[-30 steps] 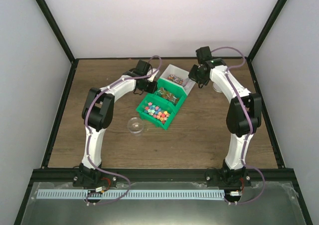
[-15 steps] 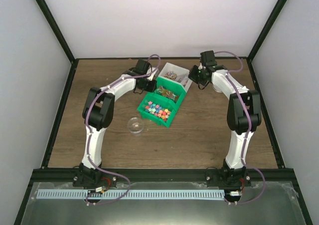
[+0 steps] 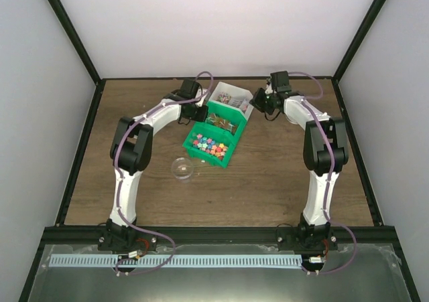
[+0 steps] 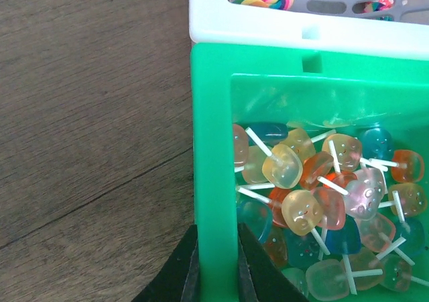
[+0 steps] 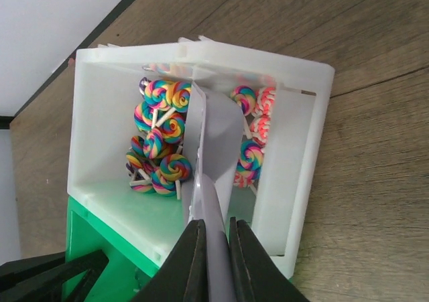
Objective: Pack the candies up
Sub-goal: Scoop the fake candies from the storage box.
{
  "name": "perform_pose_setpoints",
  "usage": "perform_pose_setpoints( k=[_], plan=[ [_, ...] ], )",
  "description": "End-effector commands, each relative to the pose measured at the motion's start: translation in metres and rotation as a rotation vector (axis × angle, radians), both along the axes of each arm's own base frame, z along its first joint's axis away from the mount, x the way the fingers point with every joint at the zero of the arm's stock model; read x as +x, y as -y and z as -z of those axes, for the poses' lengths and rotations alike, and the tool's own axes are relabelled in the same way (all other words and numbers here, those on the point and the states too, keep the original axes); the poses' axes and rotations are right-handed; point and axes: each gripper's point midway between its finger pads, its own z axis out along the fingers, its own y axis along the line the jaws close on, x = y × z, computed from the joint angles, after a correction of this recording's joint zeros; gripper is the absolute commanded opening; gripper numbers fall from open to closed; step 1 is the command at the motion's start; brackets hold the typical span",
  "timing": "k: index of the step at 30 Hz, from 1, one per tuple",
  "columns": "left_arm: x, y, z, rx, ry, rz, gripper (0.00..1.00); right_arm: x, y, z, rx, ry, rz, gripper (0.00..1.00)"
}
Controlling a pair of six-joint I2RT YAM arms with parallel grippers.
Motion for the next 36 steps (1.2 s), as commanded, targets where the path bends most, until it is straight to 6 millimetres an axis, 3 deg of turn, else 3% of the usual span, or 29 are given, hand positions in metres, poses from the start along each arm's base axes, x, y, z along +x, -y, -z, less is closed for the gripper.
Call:
perform_pose_setpoints(
  k=[1,4,14,22,29,36],
  plan=[
    [-0.050,0.024,0.057,0.040,-0.192,0.109,0.04,-0.031,-0.005,-0.001,-0.141,-0.119,-0.024,0.01],
    [-0.049,0.023,0.058,0.044,-0.193,0.100,0.04,-0.035,0.006,-0.010,-0.199,-0.149,0.007,0.01],
    [-0.041,0.012,0.062,0.095,-0.183,0.042,0.04,-0.068,0.037,-0.011,-0.322,-0.322,0.111,0.01],
    [-0.041,0.012,0.068,0.099,-0.193,0.034,0.04,-0.081,0.054,-0.026,-0.379,-0.297,0.157,0.01],
    [-0.046,0.016,0.072,0.076,-0.215,0.059,0.04,-0.074,0.050,0.027,-0.423,-0.333,0.079,0.01],
    [-0.056,0.032,0.072,0.003,-0.249,0.108,0.04,-0.066,0.004,0.077,-0.219,-0.380,-0.065,0.01]
  ],
)
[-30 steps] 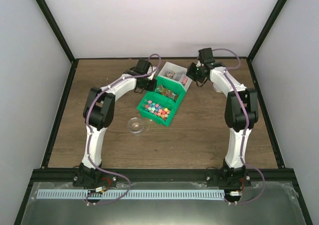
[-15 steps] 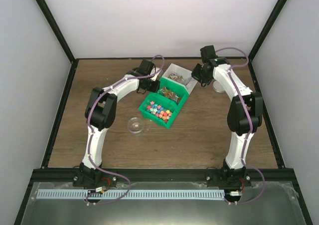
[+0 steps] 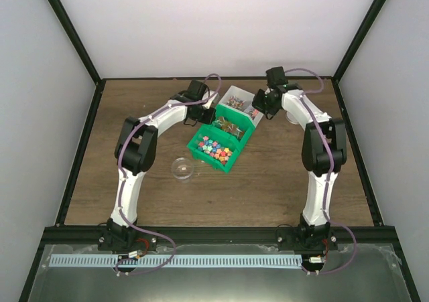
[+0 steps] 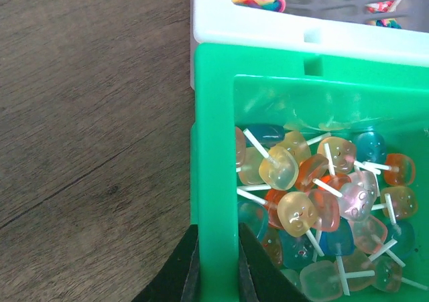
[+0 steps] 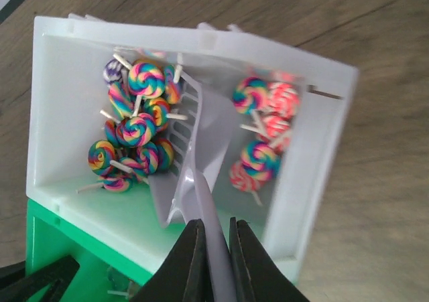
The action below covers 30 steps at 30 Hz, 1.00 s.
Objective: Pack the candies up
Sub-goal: Scoop the fake candies from the storage box.
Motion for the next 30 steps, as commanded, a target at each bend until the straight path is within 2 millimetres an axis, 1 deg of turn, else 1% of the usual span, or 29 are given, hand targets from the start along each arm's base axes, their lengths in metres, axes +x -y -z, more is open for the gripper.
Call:
perform_pose_setpoints(
  k=[1,3,5,8,10,13,16,19,24,30],
  plan=[
    [-0.045,0.001,0.070,0.028,-0.237,0.022,0.04,-0.037,-0.034,0.087,0.115,-0.251,-0.124,0.01],
    [-0.046,0.005,0.069,0.015,-0.238,0.030,0.04,-0.038,-0.054,0.091,0.242,-0.255,-0.164,0.01],
    [-0.048,0.006,0.070,0.015,-0.242,0.033,0.04,-0.038,-0.071,0.090,0.356,-0.230,-0.206,0.01],
    [-0.047,0.005,0.070,0.023,-0.238,0.028,0.04,-0.034,-0.081,0.087,0.434,-0.190,-0.232,0.01],
    [-0.046,0.002,0.069,0.028,-0.233,0.020,0.04,-0.032,-0.084,0.082,0.484,-0.164,-0.251,0.01],
    [-0.041,-0.001,0.067,0.030,-0.228,-0.001,0.04,-0.028,-0.086,0.066,0.595,-0.102,-0.272,0.01],
    [-0.036,-0.007,0.067,0.039,-0.228,-0.038,0.04,-0.030,-0.085,0.044,0.736,-0.042,-0.297,0.01],
    [-0.028,-0.010,0.063,0.022,-0.228,-0.065,0.04,-0.035,-0.083,0.031,0.815,-0.013,-0.323,0.01],
    [-0.020,-0.015,0.065,0.014,-0.244,-0.100,0.04,-0.036,-0.076,0.020,0.820,0.019,-0.328,0.01],
    [-0.015,-0.021,0.068,0.006,-0.255,-0.129,0.04,-0.035,-0.055,0.009,0.804,0.060,-0.300,0.01]
  ],
)
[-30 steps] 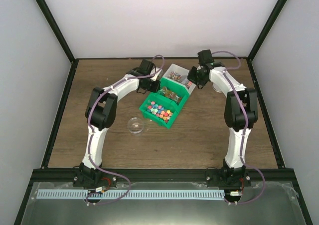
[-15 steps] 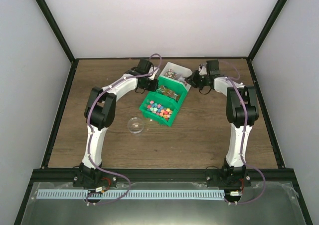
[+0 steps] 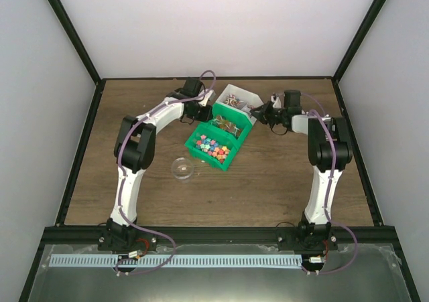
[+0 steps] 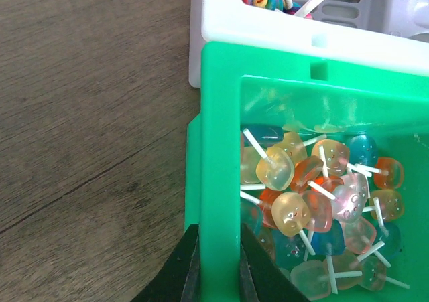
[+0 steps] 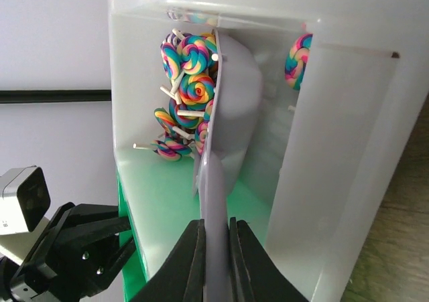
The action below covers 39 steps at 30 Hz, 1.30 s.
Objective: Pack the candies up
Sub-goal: Scoop the fake candies from the storage box.
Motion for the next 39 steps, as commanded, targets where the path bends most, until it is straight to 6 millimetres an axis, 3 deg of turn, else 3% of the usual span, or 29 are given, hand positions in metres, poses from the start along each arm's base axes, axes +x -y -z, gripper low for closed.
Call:
perform_pose_setpoints(
  k=[1,8,16,27,33,39],
  plan=[
    [-0.024,-0.009,0.068,0.044,-0.208,-0.080,0.04,-0.045,-0.026,-0.029,0.128,-0.030,-0.196,0.01],
    [-0.020,-0.015,0.069,0.049,-0.206,-0.096,0.04,-0.060,-0.020,-0.033,0.138,-0.002,-0.207,0.01],
    [-0.019,-0.016,0.071,0.052,-0.212,-0.100,0.04,-0.060,-0.020,-0.038,0.122,0.018,-0.224,0.01],
    [-0.020,-0.018,0.073,0.060,-0.216,-0.102,0.04,-0.060,0.003,-0.044,-0.189,0.104,-0.229,0.01],
    [-0.021,-0.017,0.072,0.053,-0.219,-0.100,0.04,-0.069,0.002,-0.036,-0.158,0.089,-0.245,0.01],
    [-0.021,-0.017,0.071,0.053,-0.218,-0.098,0.04,-0.073,0.001,-0.039,-0.017,0.086,-0.248,0.01]
  ],
)
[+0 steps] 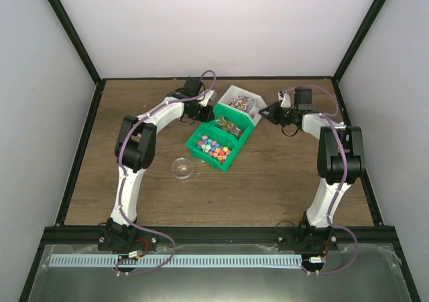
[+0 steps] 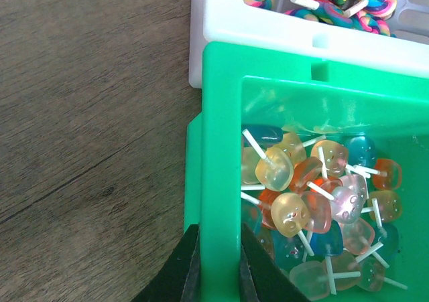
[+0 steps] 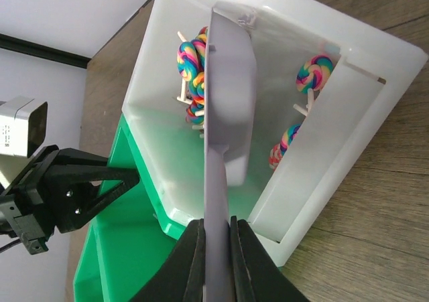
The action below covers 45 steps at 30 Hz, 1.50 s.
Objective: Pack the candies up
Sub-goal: Scoop the fake candies from the storage box.
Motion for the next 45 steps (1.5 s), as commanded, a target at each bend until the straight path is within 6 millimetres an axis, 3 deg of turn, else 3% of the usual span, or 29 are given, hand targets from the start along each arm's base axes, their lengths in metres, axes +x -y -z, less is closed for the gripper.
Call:
perform_pose_setpoints(
  k=[1,9,31,37,45],
  plan=[
    [-0.020,-0.023,0.071,0.098,-0.201,-0.126,0.04,-0.041,-0.031,-0.007,0.235,-0.097,-0.166,0.01],
    [-0.019,-0.022,0.066,0.094,-0.195,-0.121,0.04,-0.042,-0.024,-0.001,0.390,-0.122,-0.166,0.01],
    [-0.018,-0.024,0.059,0.113,-0.172,-0.109,0.04,-0.006,-0.008,-0.034,0.420,-0.074,-0.134,0.01],
    [-0.016,-0.022,0.059,0.108,-0.172,-0.111,0.04,-0.008,-0.008,-0.040,0.423,-0.071,-0.142,0.01],
    [-0.007,-0.021,0.056,0.111,-0.156,-0.126,0.04,-0.023,-0.010,-0.062,0.426,-0.032,-0.171,0.01]
  ],
)
